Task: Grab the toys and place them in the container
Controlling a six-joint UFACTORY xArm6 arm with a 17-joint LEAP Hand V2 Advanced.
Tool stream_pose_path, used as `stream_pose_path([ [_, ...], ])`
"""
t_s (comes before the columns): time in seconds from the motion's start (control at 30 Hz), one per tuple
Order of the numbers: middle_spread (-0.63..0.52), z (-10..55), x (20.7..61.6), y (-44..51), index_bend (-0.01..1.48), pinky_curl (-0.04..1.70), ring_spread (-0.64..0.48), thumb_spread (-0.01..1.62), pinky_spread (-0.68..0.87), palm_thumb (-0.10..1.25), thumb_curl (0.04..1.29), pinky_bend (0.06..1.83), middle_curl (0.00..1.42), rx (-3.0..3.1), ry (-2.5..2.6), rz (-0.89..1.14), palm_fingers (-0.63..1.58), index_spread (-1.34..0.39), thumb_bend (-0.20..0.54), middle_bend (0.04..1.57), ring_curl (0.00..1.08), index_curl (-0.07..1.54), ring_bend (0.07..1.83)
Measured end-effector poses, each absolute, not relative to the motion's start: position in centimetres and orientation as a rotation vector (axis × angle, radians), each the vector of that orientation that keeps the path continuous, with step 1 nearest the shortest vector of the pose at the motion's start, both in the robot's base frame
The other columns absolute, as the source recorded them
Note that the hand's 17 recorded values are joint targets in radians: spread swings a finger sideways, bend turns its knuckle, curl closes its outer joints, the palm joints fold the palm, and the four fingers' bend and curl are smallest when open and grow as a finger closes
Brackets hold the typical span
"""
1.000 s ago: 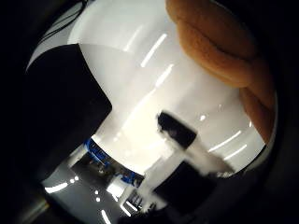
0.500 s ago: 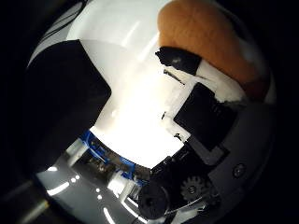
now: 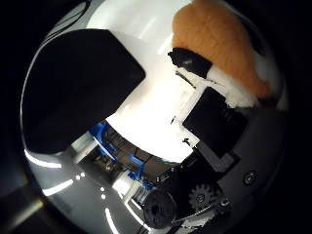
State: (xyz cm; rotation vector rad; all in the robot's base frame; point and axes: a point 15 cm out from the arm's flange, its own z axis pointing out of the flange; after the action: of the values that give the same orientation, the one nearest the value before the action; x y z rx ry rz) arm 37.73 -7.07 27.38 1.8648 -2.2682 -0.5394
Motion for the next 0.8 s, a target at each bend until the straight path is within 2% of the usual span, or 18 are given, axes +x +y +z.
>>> stream_pose_path([
  [0.43,-0.18,40.6,33.0,-5.8,0.96,0.81,-0.23,1.10,-0.21,1.02,0.65,1.36,0.81,2.069,-2.291,-0.354,1.08,-0.30,-0.012,1.29,0.73,0.89,1.38],
  [0.53,-0.18,44.0,32.4,-5.3,0.96,0.83,-0.23,1.09,-0.21,1.02,0.66,1.34,0.81,2.123,-2.307,-0.265,1.08,-0.30,-0.014,1.29,0.74,0.90,1.38],
  [0.8,-0.18,51.0,31.1,-2.7,0.95,0.88,-0.23,1.08,-0.23,1.02,0.67,1.30,0.82,2.252,-2.265,-0.187,1.08,-0.31,-0.013,1.28,0.75,0.91,1.37],
])
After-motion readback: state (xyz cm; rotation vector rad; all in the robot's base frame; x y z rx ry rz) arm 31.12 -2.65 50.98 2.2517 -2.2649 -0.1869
